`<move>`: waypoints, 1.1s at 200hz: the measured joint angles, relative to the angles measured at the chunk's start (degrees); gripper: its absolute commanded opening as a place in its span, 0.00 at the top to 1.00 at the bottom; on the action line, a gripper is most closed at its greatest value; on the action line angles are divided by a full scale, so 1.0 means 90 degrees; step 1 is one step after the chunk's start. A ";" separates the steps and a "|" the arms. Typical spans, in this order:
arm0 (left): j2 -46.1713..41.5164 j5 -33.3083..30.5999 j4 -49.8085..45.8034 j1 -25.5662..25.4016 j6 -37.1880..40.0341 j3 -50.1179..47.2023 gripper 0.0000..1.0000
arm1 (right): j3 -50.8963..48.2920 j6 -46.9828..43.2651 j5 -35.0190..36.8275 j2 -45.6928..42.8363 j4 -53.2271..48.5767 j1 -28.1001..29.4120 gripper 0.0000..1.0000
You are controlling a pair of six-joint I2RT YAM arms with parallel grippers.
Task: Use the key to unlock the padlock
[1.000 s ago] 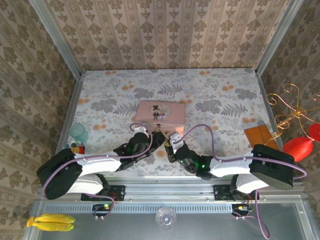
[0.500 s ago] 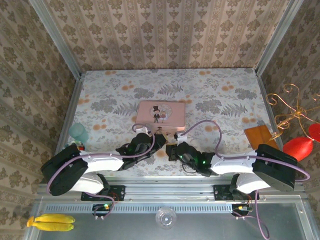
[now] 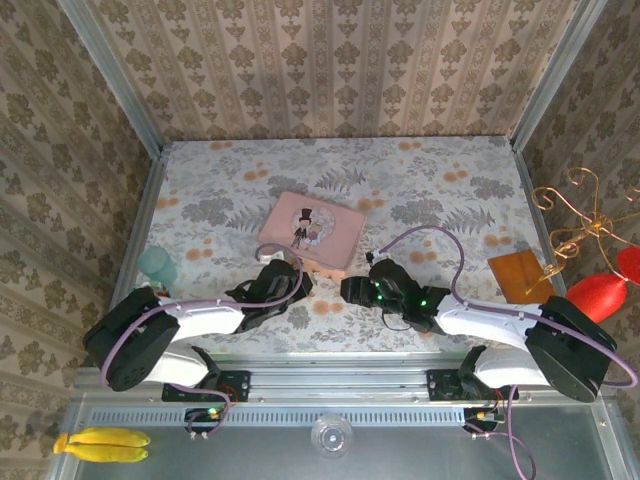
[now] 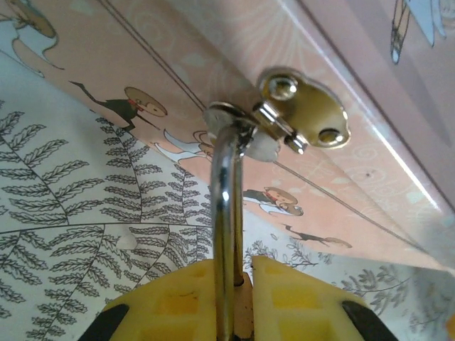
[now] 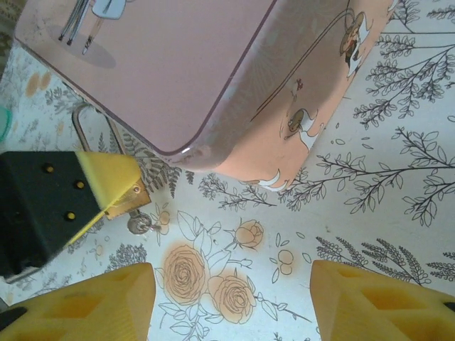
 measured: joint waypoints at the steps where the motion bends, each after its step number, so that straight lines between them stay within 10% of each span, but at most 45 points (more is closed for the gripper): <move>1: 0.0005 -0.0005 -0.0015 -0.0002 0.0007 0.0015 1.00 | 0.0000 0.0002 0.0000 -0.0002 -0.0005 -0.0002 0.38; 107: 0.0925 -0.0534 -0.1756 -0.0789 0.0508 0.1678 1.00 | 0.0121 0.0090 -0.0017 -0.0068 -0.0476 -0.0367 0.38; 220: 0.0510 -0.0522 -0.1620 -0.0600 0.1311 0.1212 0.75 | 0.0333 0.0075 -0.0413 -0.0036 -0.0423 -0.0267 0.39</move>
